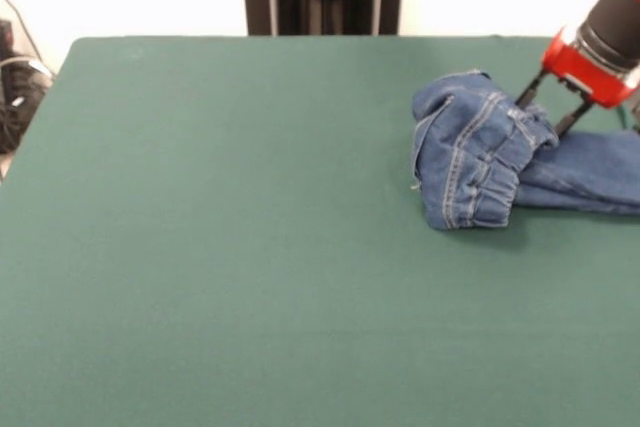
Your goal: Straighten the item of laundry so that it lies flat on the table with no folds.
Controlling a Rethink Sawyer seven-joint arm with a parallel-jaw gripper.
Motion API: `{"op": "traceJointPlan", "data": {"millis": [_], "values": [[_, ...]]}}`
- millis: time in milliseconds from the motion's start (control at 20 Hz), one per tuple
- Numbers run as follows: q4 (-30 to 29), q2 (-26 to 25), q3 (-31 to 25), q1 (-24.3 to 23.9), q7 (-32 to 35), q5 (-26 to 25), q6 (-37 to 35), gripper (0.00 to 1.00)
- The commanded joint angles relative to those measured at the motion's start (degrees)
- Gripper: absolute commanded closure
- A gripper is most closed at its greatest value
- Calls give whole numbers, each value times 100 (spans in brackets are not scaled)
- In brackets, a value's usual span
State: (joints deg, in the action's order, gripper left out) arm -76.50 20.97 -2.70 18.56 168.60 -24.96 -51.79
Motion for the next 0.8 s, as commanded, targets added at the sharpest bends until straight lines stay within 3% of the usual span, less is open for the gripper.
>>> {"op": "traceJointPlan", "data": {"millis": [50, 500, 800], "values": [[11, 197, -272, -144, 24, 465, -406, 0], [655, -46, -333, -382, -472, 398, -762, 0], [963, -398, -390, -455, -501, 274, -620, 0]]}}
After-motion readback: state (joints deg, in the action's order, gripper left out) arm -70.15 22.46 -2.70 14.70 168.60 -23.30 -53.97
